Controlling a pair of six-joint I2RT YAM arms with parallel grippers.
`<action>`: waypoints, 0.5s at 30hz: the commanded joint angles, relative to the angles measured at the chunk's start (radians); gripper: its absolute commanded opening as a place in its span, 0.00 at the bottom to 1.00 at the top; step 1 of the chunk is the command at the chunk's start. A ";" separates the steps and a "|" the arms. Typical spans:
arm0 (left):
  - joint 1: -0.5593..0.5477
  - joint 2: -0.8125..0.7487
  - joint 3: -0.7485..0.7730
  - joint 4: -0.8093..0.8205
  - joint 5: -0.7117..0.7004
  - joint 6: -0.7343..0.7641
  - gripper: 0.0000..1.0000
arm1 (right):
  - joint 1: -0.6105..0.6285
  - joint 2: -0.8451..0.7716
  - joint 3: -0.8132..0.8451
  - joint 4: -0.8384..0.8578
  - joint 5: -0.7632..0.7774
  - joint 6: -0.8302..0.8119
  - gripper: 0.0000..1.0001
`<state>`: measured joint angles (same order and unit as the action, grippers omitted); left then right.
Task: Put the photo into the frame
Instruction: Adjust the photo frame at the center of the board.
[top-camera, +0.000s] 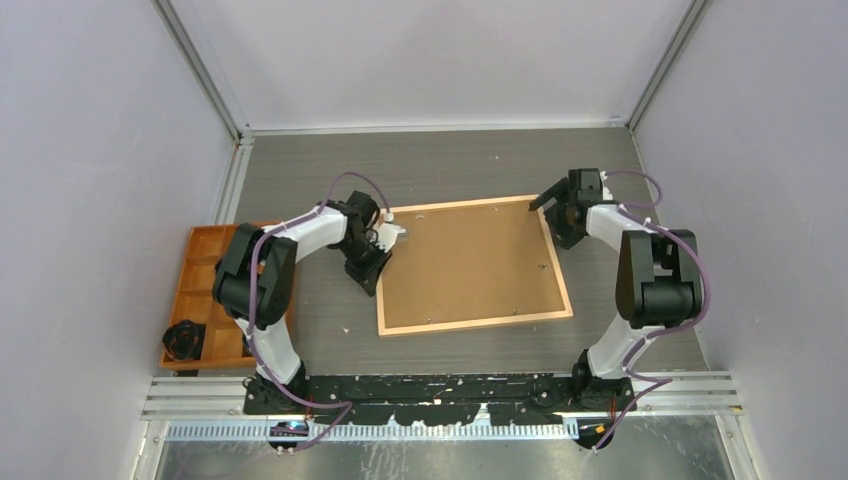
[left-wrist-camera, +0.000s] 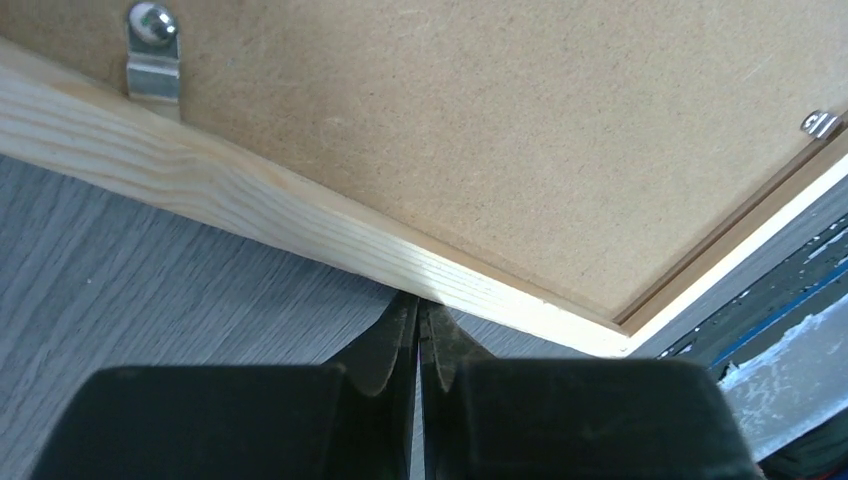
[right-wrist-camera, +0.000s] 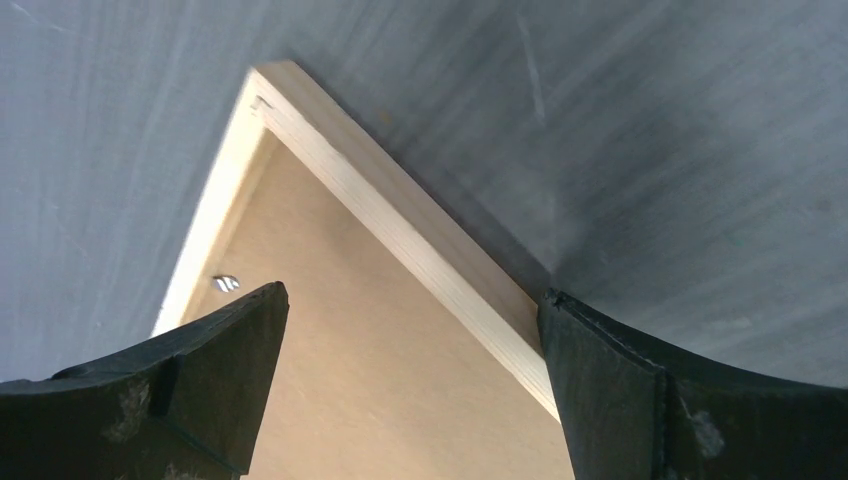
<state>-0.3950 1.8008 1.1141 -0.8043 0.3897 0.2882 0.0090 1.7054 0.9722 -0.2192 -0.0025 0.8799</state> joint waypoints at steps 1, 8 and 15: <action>-0.064 -0.008 -0.009 0.044 -0.024 0.014 0.06 | 0.037 0.081 0.089 0.068 -0.099 0.036 0.98; -0.228 0.056 0.060 0.047 -0.007 -0.024 0.07 | 0.243 0.285 0.382 0.032 -0.174 0.045 0.98; -0.389 0.114 0.192 -0.061 0.128 -0.021 0.38 | 0.363 0.480 0.810 -0.211 -0.128 -0.069 1.00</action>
<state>-0.7273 1.8866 1.2079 -1.0508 0.3355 0.2600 0.2684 2.2017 1.6741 -0.2077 0.0113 0.8154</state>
